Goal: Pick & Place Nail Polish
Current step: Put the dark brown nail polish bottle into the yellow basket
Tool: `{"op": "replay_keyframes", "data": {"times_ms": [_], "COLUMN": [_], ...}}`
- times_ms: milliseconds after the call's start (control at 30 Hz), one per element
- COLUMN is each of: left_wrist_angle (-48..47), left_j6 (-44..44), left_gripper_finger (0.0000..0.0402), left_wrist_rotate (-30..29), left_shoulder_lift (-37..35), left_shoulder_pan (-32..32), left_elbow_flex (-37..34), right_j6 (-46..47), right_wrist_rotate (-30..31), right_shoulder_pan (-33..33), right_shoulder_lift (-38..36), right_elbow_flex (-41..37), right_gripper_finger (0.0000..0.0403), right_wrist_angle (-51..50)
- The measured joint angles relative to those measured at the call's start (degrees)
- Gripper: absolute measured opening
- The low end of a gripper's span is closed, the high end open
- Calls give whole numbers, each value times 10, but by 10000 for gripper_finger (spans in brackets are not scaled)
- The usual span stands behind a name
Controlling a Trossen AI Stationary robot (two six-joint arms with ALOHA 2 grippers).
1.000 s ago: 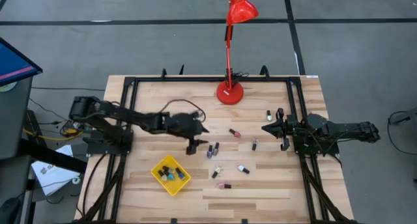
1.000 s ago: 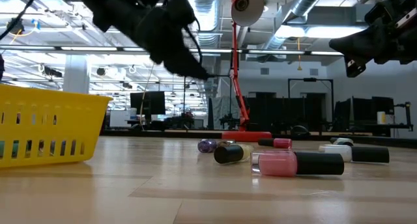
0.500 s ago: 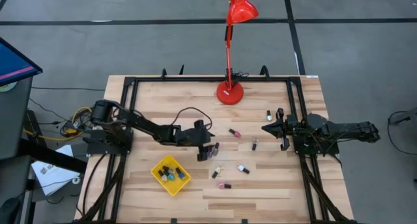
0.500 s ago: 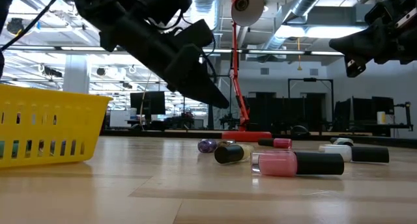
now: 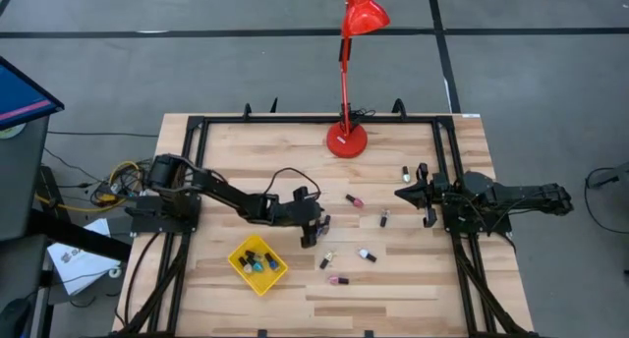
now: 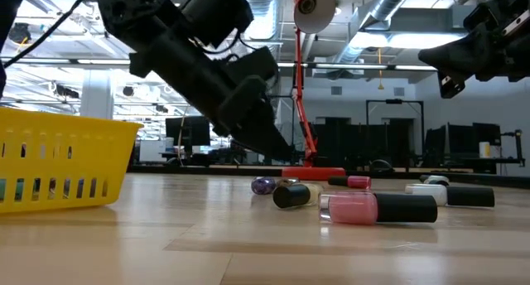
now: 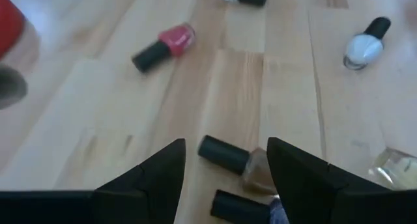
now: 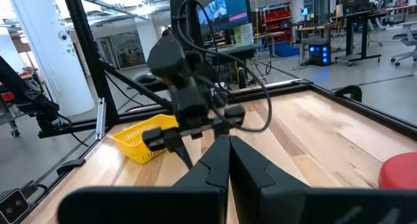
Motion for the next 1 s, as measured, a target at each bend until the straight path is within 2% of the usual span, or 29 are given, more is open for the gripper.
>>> {"op": "replay_keyframes", "data": {"times_ms": [333, 600, 1000], "left_wrist_angle": [-1, -60, -69], "left_j6": [-10, -24, -40], "left_gripper_finger": [211, 211, 211], "left_wrist_rotate": [-19, -38, -39], "left_shoulder_lift": [51, 53, 52], "left_shoulder_pan": [-17, -20, -18], "left_elbow_flex": [33, 34, 34], "right_j6": [0, 0, 0], "right_wrist_rotate": [0, 0, 0], "right_shoulder_pan": [0, 0, 0], "right_shoulder_lift": [0, 0, 0], "right_elbow_flex": [0, 0, 0], "right_gripper_finger": [0, 0, 0], "right_wrist_angle": [1, 0, 0]}}
